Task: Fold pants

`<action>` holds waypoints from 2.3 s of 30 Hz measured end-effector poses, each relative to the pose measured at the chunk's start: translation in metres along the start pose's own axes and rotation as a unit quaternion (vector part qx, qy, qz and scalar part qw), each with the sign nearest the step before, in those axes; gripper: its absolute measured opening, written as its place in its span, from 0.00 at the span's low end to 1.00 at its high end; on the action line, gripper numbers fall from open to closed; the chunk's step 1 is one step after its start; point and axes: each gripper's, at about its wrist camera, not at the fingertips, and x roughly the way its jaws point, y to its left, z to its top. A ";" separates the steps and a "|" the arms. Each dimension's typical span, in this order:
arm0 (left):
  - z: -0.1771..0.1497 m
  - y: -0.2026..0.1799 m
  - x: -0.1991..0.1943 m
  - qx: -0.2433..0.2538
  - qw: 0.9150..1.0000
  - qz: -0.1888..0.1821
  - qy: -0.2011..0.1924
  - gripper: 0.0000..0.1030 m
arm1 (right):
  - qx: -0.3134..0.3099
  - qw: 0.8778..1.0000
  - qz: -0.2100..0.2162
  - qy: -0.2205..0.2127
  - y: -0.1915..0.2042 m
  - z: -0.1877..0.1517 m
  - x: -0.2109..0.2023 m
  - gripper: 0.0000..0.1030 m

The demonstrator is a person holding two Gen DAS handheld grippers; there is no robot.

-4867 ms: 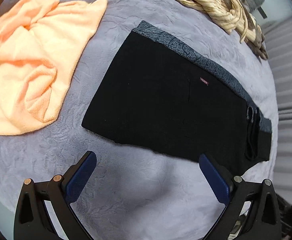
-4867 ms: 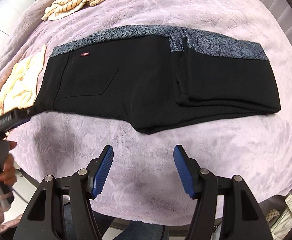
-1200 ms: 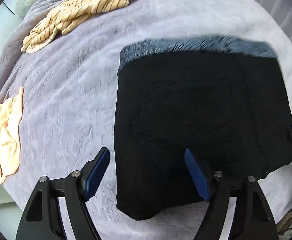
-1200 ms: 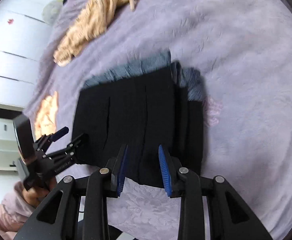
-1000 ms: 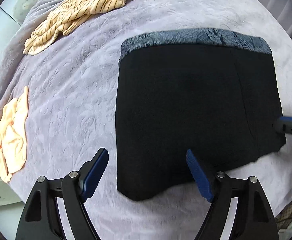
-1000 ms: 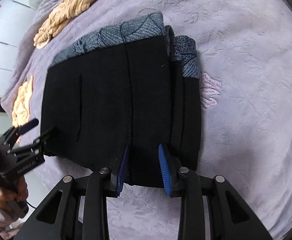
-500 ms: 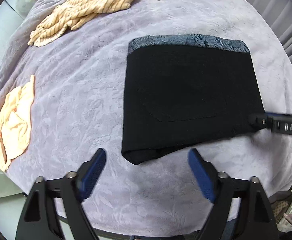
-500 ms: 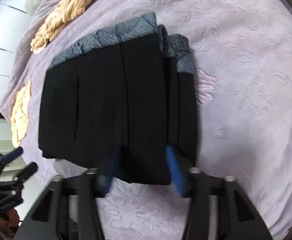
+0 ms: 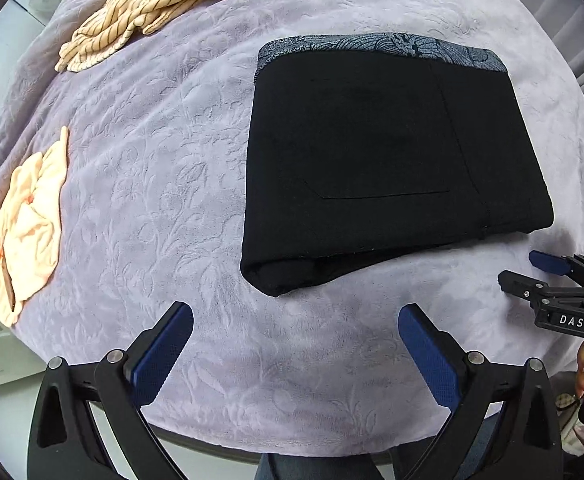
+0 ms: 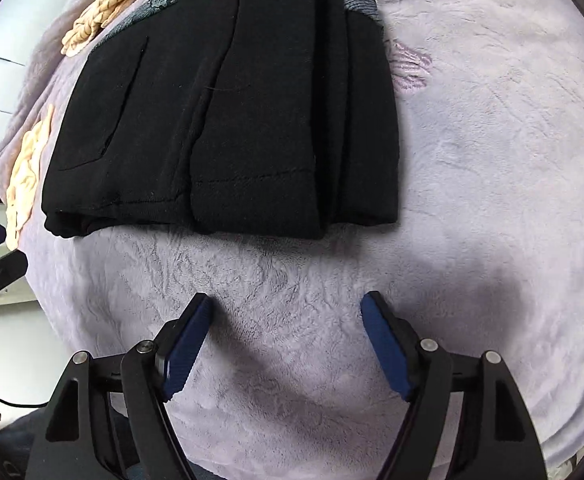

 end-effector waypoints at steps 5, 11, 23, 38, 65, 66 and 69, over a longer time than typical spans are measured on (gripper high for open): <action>-0.002 -0.003 0.010 0.010 0.999 0.019 0.028 1.00 | 0.032 0.999 0.017 0.001 -0.016 -0.001 0.002 0.78; -0.004 0.001 0.012 0.005 0.999 0.026 0.042 1.00 | 0.029 0.999 0.024 -0.005 -0.024 -0.009 0.000 0.79; -0.007 0.004 0.008 -0.007 0.999 0.031 0.037 1.00 | 0.031 0.999 0.031 -0.001 -0.024 -0.004 0.004 0.80; -0.004 0.004 0.009 -0.009 0.998 0.036 0.041 1.00 | 0.028 0.999 0.031 0.001 -0.019 0.000 0.008 0.83; 0.021 0.030 0.008 -0.052 0.998 0.009 0.034 1.00 | 0.039 0.998 0.043 0.008 -0.020 0.002 0.009 0.83; 0.028 0.035 0.008 -0.055 0.998 0.010 0.031 1.00 | 0.047 0.998 0.048 0.009 -0.022 0.003 0.007 0.83; 0.045 0.045 0.009 -0.063 0.998 0.010 0.016 1.00 | 0.072 0.995 0.065 0.010 -0.030 0.005 -0.005 0.83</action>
